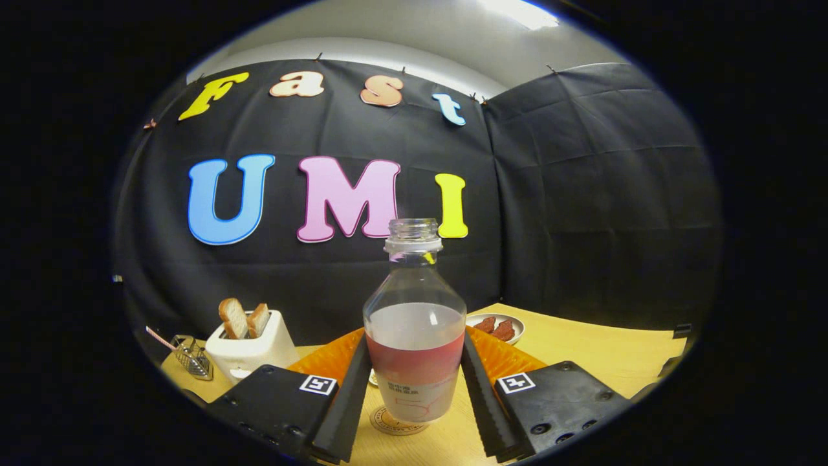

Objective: Take the bottle from table, then pour the juice into the cup, finally place the bottle on the coaster

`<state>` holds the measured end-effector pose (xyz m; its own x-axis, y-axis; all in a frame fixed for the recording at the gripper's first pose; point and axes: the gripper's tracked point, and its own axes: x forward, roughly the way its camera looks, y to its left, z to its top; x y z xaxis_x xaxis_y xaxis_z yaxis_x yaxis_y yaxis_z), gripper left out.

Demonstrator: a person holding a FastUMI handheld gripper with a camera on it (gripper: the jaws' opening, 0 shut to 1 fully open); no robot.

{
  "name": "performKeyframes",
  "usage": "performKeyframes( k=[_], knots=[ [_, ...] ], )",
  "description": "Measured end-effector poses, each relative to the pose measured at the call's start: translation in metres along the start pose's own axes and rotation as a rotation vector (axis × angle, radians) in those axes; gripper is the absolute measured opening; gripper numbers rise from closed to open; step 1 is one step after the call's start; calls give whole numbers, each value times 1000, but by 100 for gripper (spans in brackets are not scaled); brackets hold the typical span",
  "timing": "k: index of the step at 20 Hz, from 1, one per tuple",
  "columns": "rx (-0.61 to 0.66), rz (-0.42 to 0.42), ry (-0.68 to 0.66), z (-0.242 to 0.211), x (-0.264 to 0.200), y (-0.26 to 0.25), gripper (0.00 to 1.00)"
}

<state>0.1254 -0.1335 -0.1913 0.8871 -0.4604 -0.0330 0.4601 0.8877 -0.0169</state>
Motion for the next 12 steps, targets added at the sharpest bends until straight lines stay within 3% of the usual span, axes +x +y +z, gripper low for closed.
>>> performKeyframes(
  k=[12],
  knots=[
    [-35, 8, 9, -49, 28, 11, 75]
  ],
)
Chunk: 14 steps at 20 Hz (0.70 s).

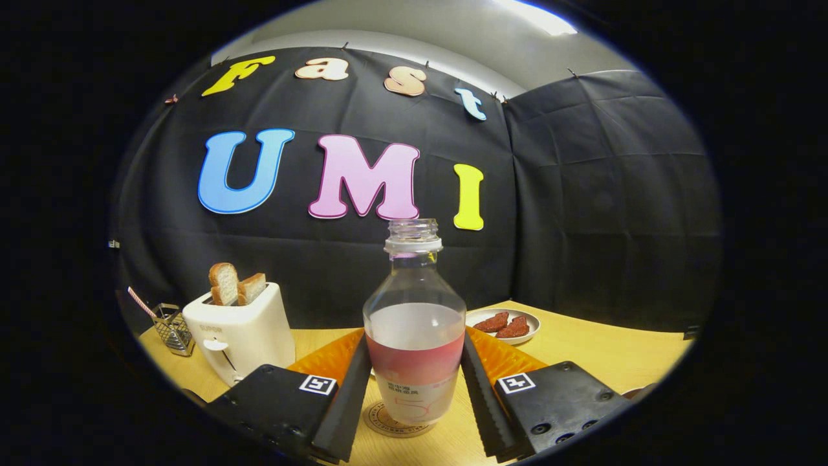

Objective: Take the bottle from table, then pour the juice into the cup, finally place the bottle on the coaster

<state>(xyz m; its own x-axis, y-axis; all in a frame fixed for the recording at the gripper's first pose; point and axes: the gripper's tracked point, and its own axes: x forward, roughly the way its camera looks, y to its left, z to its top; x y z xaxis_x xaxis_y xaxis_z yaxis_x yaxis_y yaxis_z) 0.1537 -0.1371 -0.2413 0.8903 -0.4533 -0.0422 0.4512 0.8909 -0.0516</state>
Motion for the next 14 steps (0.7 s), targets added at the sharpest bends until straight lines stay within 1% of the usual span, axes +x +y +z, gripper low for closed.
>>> performKeyframes(
  k=[5, 9, 14],
  knots=[
    [-10, 12, 31, -25, 11, 5, 75],
    [-8, 3, 50, -43, 14, 1, 75],
    [-5, 4, 70, -53, 16, 3, 76]
  ],
)
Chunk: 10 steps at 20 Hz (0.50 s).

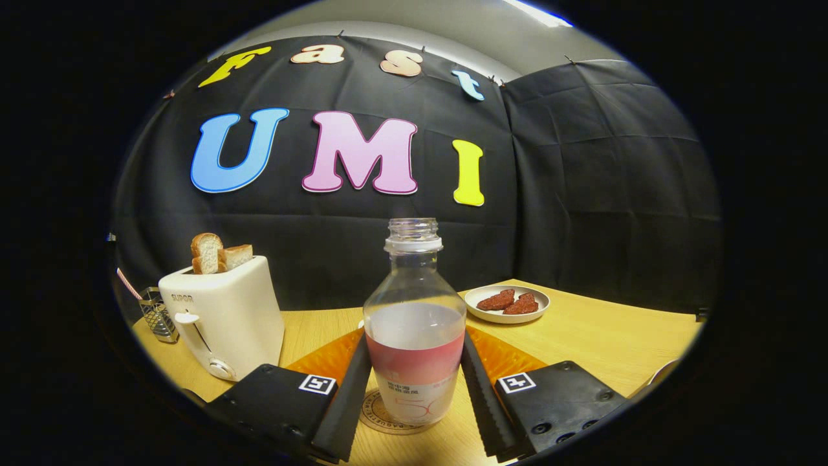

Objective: Take the bottle from table, then pour the juice into the cup, finally place the bottle on the coaster

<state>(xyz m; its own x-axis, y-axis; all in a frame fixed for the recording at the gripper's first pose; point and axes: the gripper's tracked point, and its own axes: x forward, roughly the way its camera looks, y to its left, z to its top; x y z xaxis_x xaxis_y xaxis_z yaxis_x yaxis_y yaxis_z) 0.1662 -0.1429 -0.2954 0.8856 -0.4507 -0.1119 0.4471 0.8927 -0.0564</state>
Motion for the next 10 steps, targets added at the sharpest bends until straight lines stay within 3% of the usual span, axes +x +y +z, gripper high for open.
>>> performKeyframes(
  k=[10],
  knots=[
    [6, 11, 21, -6, 2, 3, 80]
  ],
)
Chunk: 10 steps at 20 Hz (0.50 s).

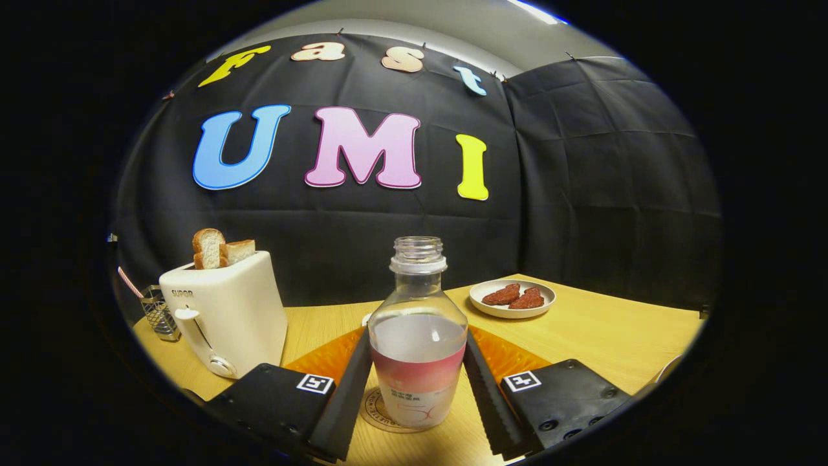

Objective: Take the bottle from table, then pour the juice into the cup, finally place the bottle on the coaster

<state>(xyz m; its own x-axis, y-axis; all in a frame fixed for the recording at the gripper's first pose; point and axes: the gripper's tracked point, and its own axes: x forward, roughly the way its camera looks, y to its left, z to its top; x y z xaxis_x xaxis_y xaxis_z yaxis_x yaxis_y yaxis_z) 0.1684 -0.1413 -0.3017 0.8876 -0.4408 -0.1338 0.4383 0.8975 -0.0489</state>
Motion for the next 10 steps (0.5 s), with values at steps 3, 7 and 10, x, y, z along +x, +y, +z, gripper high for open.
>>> performKeyframes(
  k=[3, 7, 10],
  knots=[
    [-15, 16, 12, -2, -5, 1, 100],
    [-35, 29, 32, -4, -13, 1, 98],
    [-57, 46, 44, -3, -25, 5, 98]
  ],
)
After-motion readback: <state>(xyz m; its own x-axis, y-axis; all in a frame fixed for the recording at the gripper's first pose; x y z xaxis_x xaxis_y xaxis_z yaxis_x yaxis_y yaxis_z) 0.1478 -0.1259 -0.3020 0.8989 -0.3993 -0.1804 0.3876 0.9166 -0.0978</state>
